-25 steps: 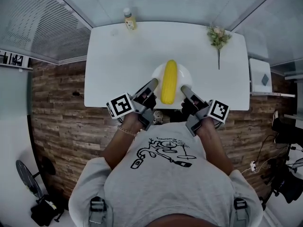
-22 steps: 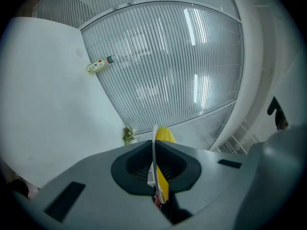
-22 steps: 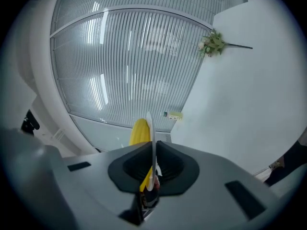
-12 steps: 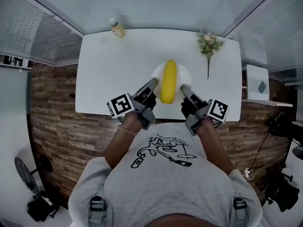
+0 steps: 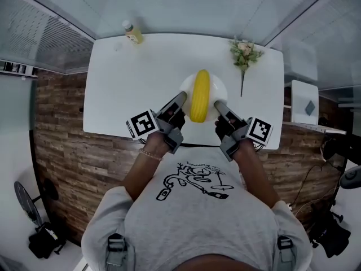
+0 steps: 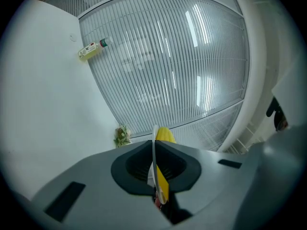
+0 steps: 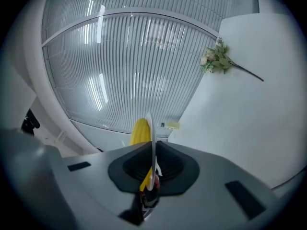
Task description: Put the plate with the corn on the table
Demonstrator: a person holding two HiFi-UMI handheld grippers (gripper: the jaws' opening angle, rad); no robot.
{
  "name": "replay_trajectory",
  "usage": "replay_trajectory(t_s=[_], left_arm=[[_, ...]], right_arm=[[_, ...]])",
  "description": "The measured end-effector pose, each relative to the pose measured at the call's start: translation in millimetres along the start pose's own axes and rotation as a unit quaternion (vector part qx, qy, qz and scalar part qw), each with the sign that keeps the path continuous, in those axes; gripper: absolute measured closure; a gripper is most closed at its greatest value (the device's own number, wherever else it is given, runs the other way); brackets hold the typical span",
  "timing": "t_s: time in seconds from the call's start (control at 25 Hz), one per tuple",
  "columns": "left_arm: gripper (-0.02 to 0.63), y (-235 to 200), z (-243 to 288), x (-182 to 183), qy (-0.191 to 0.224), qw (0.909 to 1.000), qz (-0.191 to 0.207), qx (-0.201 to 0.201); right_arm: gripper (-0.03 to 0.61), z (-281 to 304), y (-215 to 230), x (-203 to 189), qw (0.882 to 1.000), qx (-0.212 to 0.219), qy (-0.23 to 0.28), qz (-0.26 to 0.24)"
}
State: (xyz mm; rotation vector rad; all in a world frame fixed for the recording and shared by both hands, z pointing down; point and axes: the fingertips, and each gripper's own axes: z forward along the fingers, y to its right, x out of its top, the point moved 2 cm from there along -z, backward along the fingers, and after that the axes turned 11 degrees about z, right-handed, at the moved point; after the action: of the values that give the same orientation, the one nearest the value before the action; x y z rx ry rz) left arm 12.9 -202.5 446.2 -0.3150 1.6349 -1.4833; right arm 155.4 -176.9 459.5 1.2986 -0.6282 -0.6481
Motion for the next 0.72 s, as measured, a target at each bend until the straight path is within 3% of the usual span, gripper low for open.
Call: replay_trajectory(t_s=[0.72], left_arm=[[0.588,-9,-3,10,-0.023,0.9997,0.009,0.003]], right_arm=[[0.551,11,4,-4,1.0,-0.008,0.015,0.01]])
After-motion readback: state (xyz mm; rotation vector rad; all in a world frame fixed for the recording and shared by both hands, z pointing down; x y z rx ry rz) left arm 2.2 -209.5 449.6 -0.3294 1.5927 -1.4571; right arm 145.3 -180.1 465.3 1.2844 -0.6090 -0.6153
